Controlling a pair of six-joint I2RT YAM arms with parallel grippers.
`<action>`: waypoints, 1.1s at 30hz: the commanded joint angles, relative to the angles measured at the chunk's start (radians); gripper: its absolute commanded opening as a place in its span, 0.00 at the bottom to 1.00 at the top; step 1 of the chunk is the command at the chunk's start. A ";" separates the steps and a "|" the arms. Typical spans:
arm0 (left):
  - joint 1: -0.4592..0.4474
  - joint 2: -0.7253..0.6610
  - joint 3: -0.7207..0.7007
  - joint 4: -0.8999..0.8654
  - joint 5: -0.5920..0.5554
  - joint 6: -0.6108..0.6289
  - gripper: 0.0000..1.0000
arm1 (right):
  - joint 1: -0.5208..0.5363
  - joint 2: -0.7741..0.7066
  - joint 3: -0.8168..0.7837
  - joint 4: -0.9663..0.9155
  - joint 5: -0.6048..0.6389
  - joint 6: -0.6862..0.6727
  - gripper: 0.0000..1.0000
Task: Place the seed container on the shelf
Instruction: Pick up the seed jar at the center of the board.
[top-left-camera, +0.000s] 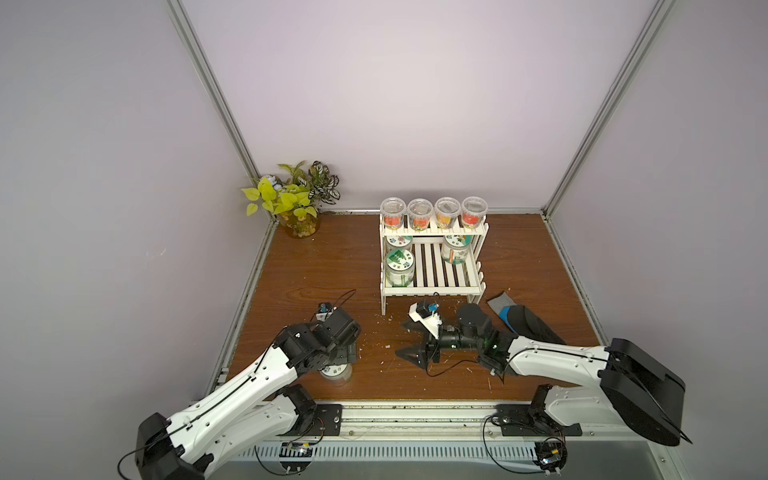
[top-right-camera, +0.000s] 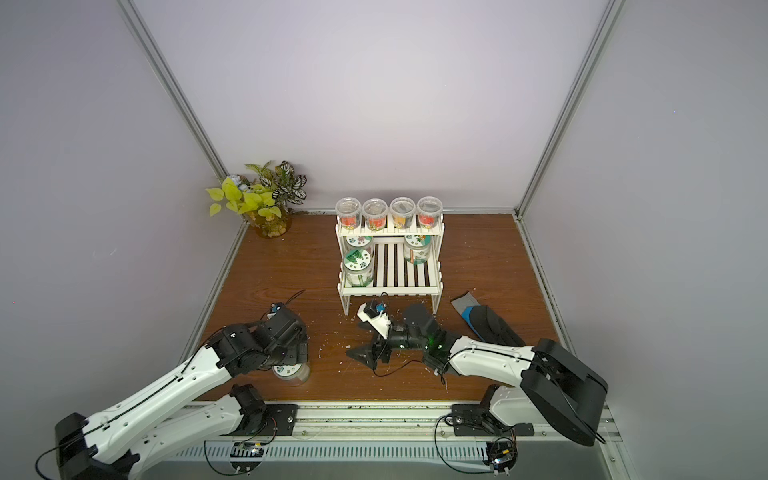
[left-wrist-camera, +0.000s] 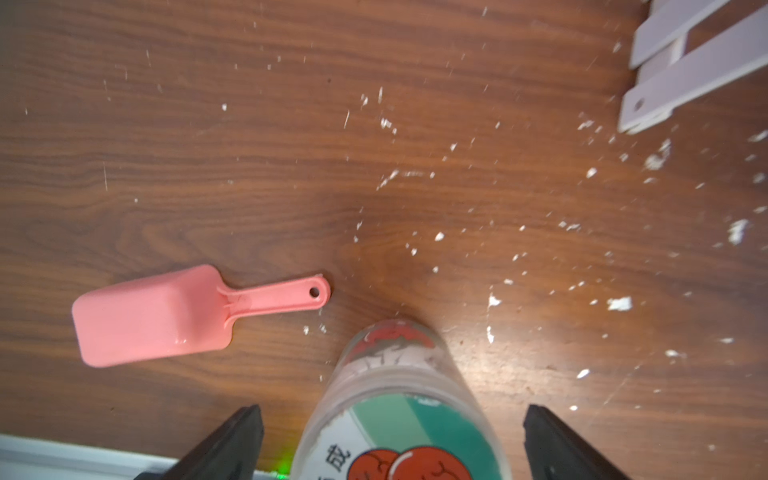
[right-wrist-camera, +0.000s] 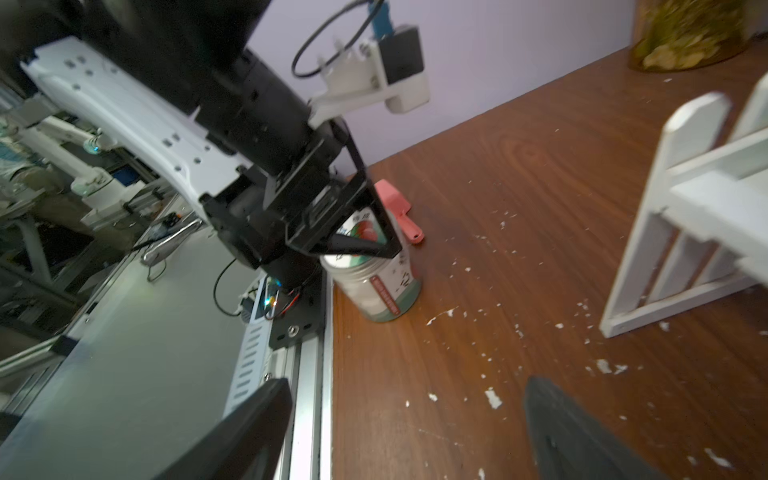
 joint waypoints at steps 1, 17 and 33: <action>-0.008 0.003 0.011 -0.059 0.033 0.020 1.00 | 0.041 0.036 -0.023 0.177 -0.029 -0.023 0.94; -0.009 0.085 0.019 -0.056 0.075 0.075 0.98 | 0.174 0.352 -0.041 0.561 0.131 -0.105 0.99; -0.015 0.129 0.033 -0.057 0.155 0.148 0.89 | 0.180 0.363 -0.028 0.504 0.170 -0.132 0.99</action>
